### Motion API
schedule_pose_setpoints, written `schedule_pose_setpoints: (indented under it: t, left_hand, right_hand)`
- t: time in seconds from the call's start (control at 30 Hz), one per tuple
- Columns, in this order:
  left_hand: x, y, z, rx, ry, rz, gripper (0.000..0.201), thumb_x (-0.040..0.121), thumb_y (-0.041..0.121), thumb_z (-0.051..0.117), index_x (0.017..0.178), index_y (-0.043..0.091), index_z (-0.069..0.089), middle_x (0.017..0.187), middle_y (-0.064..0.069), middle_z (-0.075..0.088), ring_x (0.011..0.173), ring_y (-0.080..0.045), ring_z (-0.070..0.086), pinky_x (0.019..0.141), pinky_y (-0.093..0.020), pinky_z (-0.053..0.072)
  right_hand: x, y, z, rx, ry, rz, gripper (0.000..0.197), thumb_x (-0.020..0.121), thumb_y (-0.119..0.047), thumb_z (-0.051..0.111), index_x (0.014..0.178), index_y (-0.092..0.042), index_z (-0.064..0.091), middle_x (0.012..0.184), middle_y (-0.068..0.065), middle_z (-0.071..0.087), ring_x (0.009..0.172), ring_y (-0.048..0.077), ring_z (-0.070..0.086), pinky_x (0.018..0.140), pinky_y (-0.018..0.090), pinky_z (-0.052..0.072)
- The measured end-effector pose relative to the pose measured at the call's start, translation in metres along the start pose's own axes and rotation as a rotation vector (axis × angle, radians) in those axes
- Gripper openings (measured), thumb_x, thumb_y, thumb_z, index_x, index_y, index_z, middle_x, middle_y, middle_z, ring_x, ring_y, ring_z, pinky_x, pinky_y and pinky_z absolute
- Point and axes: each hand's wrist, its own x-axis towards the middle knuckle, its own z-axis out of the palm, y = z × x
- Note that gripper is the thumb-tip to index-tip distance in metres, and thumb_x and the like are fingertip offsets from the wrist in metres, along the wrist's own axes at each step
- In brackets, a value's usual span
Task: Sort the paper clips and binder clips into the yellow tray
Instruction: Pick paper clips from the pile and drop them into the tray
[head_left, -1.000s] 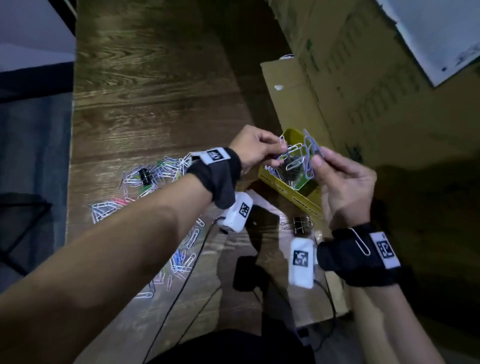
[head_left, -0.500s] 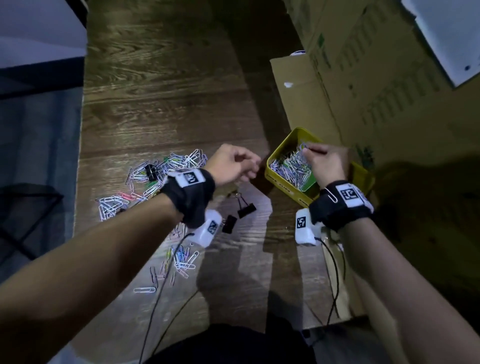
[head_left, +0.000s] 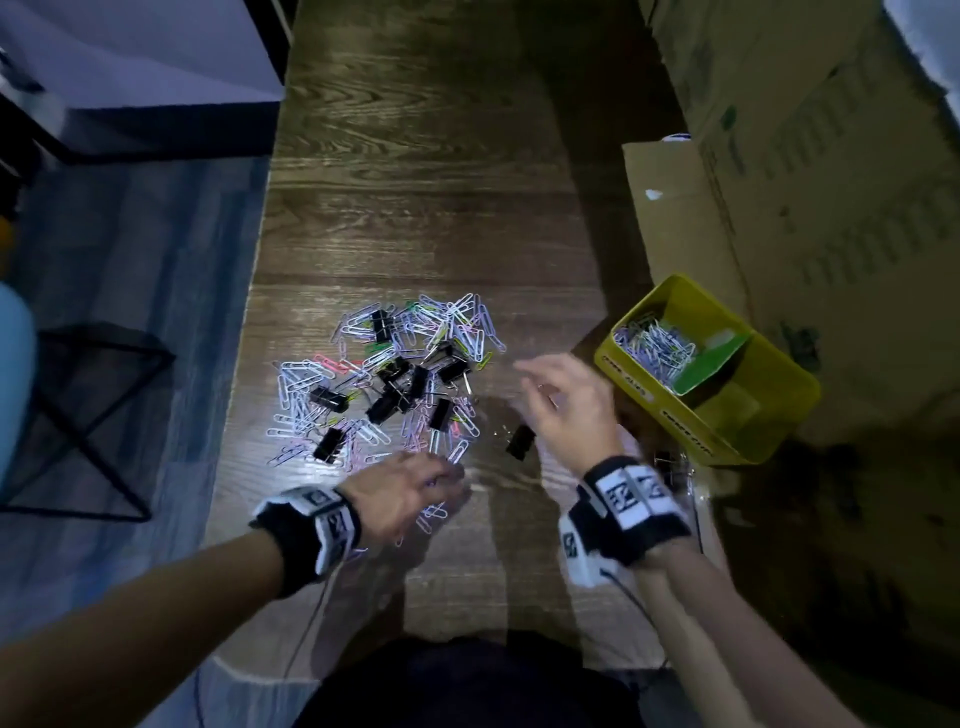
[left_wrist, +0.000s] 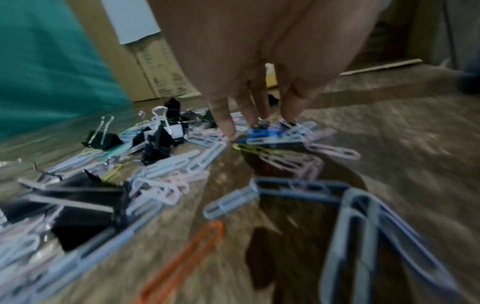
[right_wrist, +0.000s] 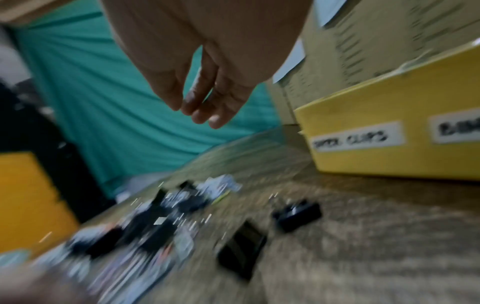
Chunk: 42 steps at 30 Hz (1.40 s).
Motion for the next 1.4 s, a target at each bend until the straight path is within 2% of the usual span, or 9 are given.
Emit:
schedule_pose_setpoints:
  t: [0.13, 0.23, 0.33, 0.43, 0.63, 0.73, 0.97, 1.2, 1.4]
  left_hand:
    - [-0.031, 0.013, 0.025, 0.143, -0.005, 0.01, 0.048, 0.076, 0.033, 0.039, 0.121, 0.026, 0.05, 0.124, -0.002, 0.057, 0.114, -0.021, 0.055, 0.089, -0.036, 0.048]
    - [-0.057, 0.014, 0.034, 0.11, 0.095, -0.058, 0.049, 0.08, 0.042, 0.036, 0.126, 0.029, 0.048, 0.13, -0.002, 0.053, 0.118, -0.02, 0.05, 0.096, -0.038, 0.044]
    - [-0.08, 0.008, 0.034, -0.041, 0.192, -0.38, 0.063, 0.073, 0.045, 0.064, 0.13, 0.026, 0.044, 0.129, -0.009, 0.053, 0.113, -0.026, 0.053, 0.09, -0.045, 0.049]
    - [-0.095, 0.0, 0.042, -0.235, 0.15, -0.651, 0.076, 0.063, 0.025, 0.072, 0.132, 0.018, 0.042, 0.126, -0.015, 0.049, 0.109, -0.033, 0.049, 0.086, -0.047, 0.049]
    - [-0.07, 0.02, 0.049, -0.317, 0.256, -0.592, 0.05, 0.075, 0.0, 0.062, 0.124, 0.002, 0.052, 0.11, -0.015, 0.054, 0.099, -0.03, 0.049, 0.085, -0.041, 0.049]
    - [-0.061, 0.024, 0.052, -0.347, 0.285, -0.542, 0.06, 0.076, -0.005, 0.059, 0.134, 0.004, 0.043, 0.118, -0.011, 0.05, 0.106, -0.026, 0.046, 0.091, -0.03, 0.045]
    - [-0.085, 0.02, 0.057, -0.457, 0.168, -0.725, 0.078, 0.077, 0.018, 0.065, 0.143, 0.019, 0.023, 0.125, -0.01, 0.036, 0.107, -0.025, 0.045, 0.091, -0.033, 0.045]
    - [-0.045, 0.036, 0.049, -0.54, 0.301, -0.576, 0.076, 0.076, 0.005, 0.066, 0.141, 0.014, 0.028, 0.127, -0.013, 0.039, 0.107, -0.025, 0.051, 0.092, -0.03, 0.047]
    - [-0.046, 0.014, 0.038, -0.265, 0.17, -0.511, 0.086, 0.076, 0.023, 0.074, 0.143, 0.024, 0.021, 0.14, -0.009, 0.027, 0.116, -0.025, 0.038, 0.091, -0.03, 0.045]
  right_hand:
    - [-0.043, -0.012, 0.057, -0.106, -0.461, -0.057, 0.031, 0.09, -0.008, 0.057, 0.12, -0.017, 0.064, 0.124, 0.0, 0.055, 0.101, 0.01, 0.055, 0.091, 0.016, 0.041]
    - [-0.07, -0.007, 0.087, -0.292, -0.635, -0.013, 0.048, 0.093, -0.022, 0.054, 0.139, -0.02, 0.044, 0.147, 0.002, 0.033, 0.136, 0.02, 0.029, 0.112, 0.029, 0.022]
    - [-0.085, -0.011, 0.1, -0.43, -0.714, 0.023, 0.059, 0.092, -0.038, 0.052, 0.145, -0.02, 0.032, 0.151, 0.004, 0.023, 0.141, 0.024, 0.014, 0.115, 0.047, 0.024]
    - [-0.09, -0.024, 0.101, -0.495, -0.786, -0.053, 0.065, 0.091, -0.043, 0.053, 0.146, -0.018, 0.028, 0.15, 0.005, 0.023, 0.14, 0.025, 0.016, 0.115, 0.047, 0.021]
    - [-0.087, -0.04, 0.111, -0.479, -0.784, -0.04, 0.096, 0.081, -0.04, 0.069, 0.15, -0.015, 0.009, 0.152, 0.007, 0.018, 0.138, 0.023, 0.021, 0.111, 0.038, 0.028]
    - [-0.087, -0.042, 0.117, -0.506, -0.803, -0.038, 0.099, 0.077, -0.044, 0.071, 0.15, -0.013, 0.011, 0.148, 0.01, 0.023, 0.135, 0.025, 0.026, 0.111, 0.04, 0.03]
    - [-0.097, -0.045, 0.116, -0.488, -0.802, 0.09, 0.103, 0.075, -0.055, 0.068, 0.15, -0.012, 0.012, 0.146, 0.012, 0.021, 0.136, 0.029, 0.023, 0.112, 0.041, 0.026]
    - [-0.095, -0.041, 0.122, -0.486, -0.722, 0.0, 0.069, 0.084, -0.028, 0.068, 0.142, -0.009, 0.034, 0.135, 0.012, 0.038, 0.125, 0.03, 0.039, 0.103, 0.041, 0.04]
    - [-0.094, -0.035, 0.119, -0.532, -0.769, 0.017, 0.085, 0.08, -0.047, 0.066, 0.147, -0.014, 0.024, 0.144, 0.009, 0.029, 0.132, 0.027, 0.029, 0.104, 0.044, 0.038]
